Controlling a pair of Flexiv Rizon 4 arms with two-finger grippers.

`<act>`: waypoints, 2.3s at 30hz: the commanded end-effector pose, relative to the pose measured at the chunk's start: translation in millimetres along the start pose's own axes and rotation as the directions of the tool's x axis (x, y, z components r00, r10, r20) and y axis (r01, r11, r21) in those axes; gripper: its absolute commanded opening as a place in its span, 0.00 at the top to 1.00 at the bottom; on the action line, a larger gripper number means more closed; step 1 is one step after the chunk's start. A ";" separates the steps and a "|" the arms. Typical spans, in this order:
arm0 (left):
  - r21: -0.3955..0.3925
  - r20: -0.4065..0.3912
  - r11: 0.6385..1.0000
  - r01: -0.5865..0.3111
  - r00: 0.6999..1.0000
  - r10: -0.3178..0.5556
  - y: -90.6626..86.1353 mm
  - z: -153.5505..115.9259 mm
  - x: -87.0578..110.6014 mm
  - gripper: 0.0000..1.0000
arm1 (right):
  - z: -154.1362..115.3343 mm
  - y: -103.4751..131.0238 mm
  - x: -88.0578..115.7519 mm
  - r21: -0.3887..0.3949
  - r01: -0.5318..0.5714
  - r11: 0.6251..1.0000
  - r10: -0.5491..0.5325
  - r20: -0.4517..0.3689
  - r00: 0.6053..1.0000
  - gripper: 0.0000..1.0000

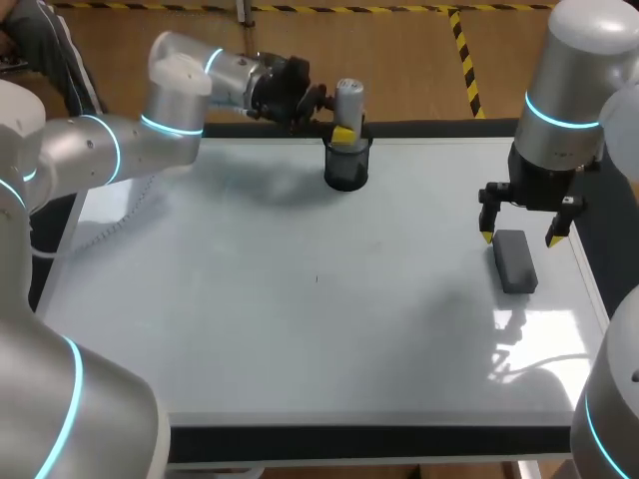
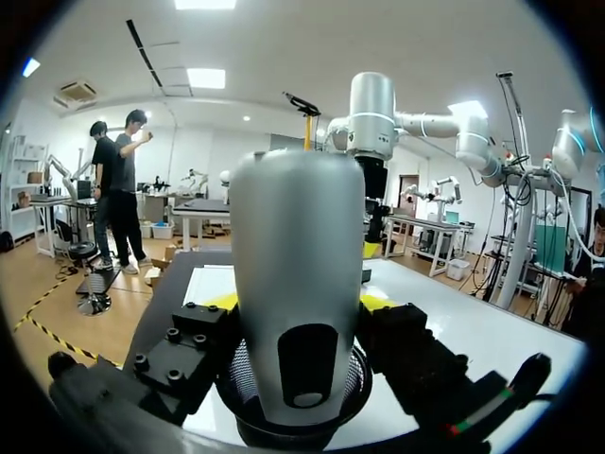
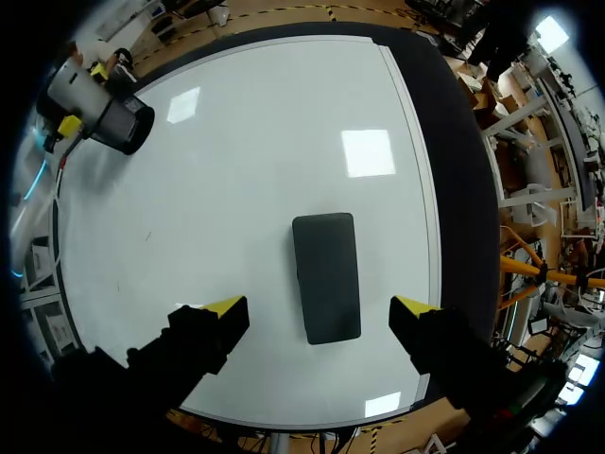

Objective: Pick up the inspection probe, press it on each red-marked spot on the whiteboard one by one, put down the probe, pick up the eraser, and wipe off all the red marks.

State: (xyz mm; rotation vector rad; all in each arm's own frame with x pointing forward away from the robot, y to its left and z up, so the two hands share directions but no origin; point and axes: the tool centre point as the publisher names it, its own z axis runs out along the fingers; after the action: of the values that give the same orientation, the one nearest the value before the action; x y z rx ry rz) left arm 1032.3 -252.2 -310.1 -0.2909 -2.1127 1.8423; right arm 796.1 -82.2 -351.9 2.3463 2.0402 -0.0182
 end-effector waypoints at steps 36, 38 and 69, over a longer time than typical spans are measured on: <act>-0.053 0.034 0.997 -0.053 0.998 0.055 -33.9 -25.5 2.6 0.02 | -1.3 -0.6 -1.1 -0.001 0.001 1.000 -0.001 -0.001 1.000 0.00; -0.050 0.034 0.997 -0.056 0.998 0.057 -35.1 -26.6 2.9 0.01 | -1.3 -0.6 -1.1 -0.001 0.001 1.000 -0.001 -0.001 1.000 0.00; -0.040 0.071 0.998 -0.042 0.996 0.045 -21.7 -57.8 8.0 0.00 | -1.3 -0.6 -1.1 -0.001 0.001 1.000 -0.001 -0.001 1.000 0.00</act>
State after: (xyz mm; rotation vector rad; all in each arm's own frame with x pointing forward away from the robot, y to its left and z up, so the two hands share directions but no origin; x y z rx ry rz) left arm 1050.8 -202.9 -281.4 -0.2921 -2.2012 1.8585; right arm 796.2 -82.3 -351.8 2.3464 2.0401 -0.0183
